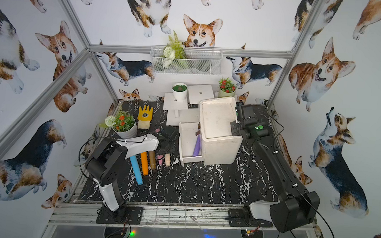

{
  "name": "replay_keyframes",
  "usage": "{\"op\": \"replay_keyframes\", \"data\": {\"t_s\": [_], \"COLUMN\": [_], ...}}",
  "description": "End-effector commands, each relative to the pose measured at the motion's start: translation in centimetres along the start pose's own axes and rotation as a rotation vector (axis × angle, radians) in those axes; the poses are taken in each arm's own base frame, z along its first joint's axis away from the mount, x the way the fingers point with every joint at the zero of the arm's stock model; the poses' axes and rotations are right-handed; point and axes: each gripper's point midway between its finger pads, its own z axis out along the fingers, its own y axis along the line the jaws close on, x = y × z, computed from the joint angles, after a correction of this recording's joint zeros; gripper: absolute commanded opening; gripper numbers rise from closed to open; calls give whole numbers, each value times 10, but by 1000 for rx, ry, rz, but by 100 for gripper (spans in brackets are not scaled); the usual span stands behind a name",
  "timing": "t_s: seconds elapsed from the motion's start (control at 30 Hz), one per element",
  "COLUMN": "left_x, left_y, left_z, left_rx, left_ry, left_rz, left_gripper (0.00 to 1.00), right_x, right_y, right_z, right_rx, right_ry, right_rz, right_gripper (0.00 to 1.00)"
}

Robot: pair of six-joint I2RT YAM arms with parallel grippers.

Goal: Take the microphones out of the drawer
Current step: Place the microphone at the center of the board.

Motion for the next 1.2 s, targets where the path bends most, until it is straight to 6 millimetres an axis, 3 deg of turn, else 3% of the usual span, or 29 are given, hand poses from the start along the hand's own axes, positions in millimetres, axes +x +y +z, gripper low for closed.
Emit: {"op": "replay_keyframes", "data": {"t_s": [0.0, 0.23, 0.77, 0.87, 1.17], "left_x": [0, -8, -37, -42, -32], "left_y": [3, -2, -31, -45, -90], "left_z": [-1, -12, -75, -97, -120], "left_rx": [-12, 5, 161, 258, 457], "left_ry": [5, -12, -104, -129, -98], "left_rz": [-4, 18, 81, 89, 169], "left_gripper": [46, 47, 48, 48, 48], "right_x": [79, 79, 79, 79, 79], "right_y": [15, 16, 16, 17, 17], "right_z": [2, 3, 5, 5, 4], "right_rx": [-84, -85, -86, -87, -86], "right_ry": [316, 320, 326, 327, 326], "right_rz": [-108, -108, -106, -106, -106], "right_gripper": [26, 26, 26, 26, 26]}}
